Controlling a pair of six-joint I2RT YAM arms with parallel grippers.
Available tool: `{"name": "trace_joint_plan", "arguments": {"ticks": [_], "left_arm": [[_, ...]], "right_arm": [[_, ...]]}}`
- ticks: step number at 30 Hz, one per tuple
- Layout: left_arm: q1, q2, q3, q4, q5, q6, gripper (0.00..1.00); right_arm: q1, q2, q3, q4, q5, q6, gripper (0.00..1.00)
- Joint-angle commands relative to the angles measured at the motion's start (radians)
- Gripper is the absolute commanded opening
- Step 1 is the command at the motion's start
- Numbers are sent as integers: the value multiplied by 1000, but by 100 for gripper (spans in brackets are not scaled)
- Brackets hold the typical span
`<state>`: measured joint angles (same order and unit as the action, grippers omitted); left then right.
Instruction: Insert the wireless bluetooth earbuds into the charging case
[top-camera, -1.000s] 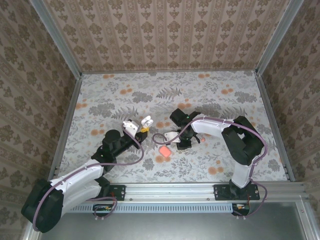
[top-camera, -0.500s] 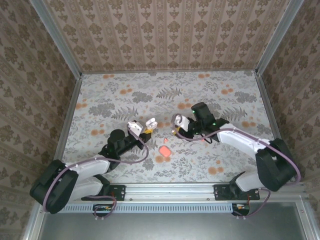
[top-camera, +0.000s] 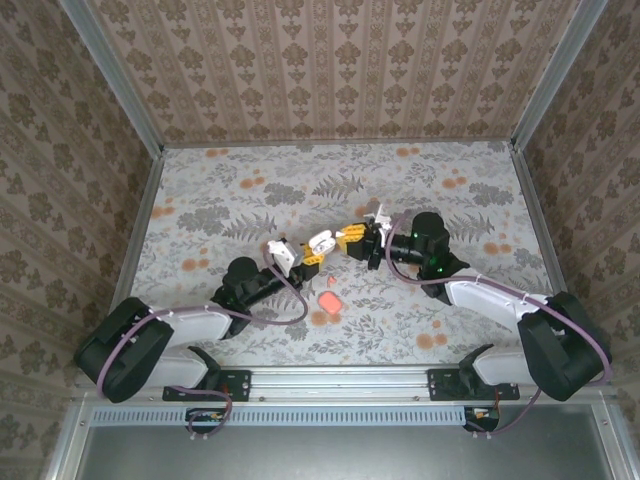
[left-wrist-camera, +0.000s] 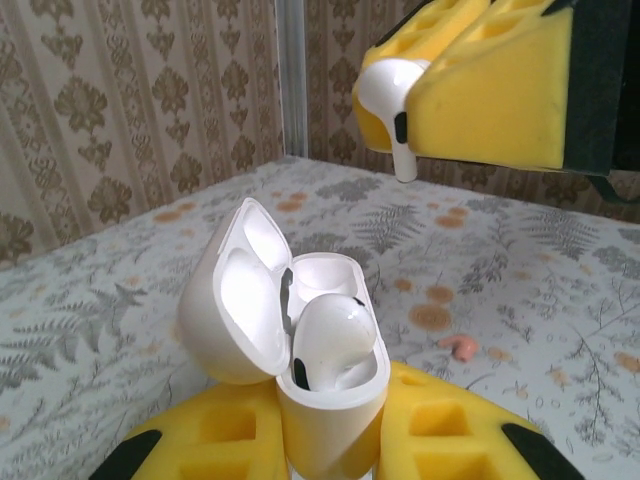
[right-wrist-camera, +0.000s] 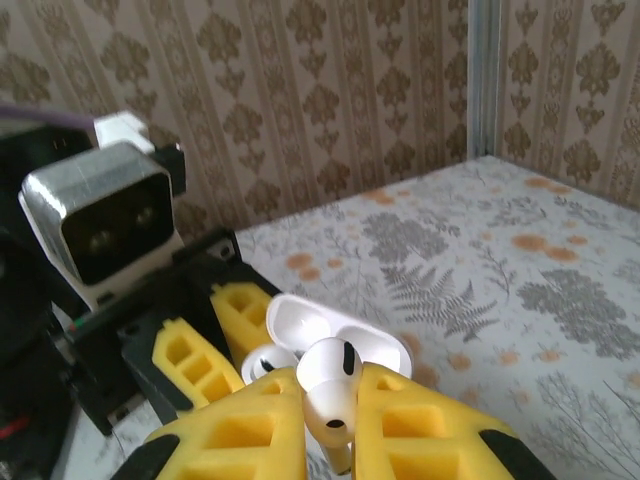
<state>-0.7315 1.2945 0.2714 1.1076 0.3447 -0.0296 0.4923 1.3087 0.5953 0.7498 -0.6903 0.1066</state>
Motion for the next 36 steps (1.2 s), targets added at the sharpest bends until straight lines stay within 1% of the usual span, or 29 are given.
{"name": "trace_joint_plan", "arguments": {"ticks": [1,7,10,11,26,36], "left_arm": [[-9,11,32,78,22,7,12],[-14,31,46,111,13,-7,12],[-16,43,49,137,11,-21,12],[-17,48,51,147,10,-25,12],[-21,40,65,168,28,-43,12],[-25,27,68,168,45,-53,12]], "right_arm": [[-4,29,-27,211,-37,143,14],[-4,71,-38,317,-43,215,14],[-4,77,-38,337,-43,225,14],[-4,104,-38,343,-45,228,14],[-4,128,-45,361,-26,218,14],[-12,137,-54,383,19,207,14]]}}
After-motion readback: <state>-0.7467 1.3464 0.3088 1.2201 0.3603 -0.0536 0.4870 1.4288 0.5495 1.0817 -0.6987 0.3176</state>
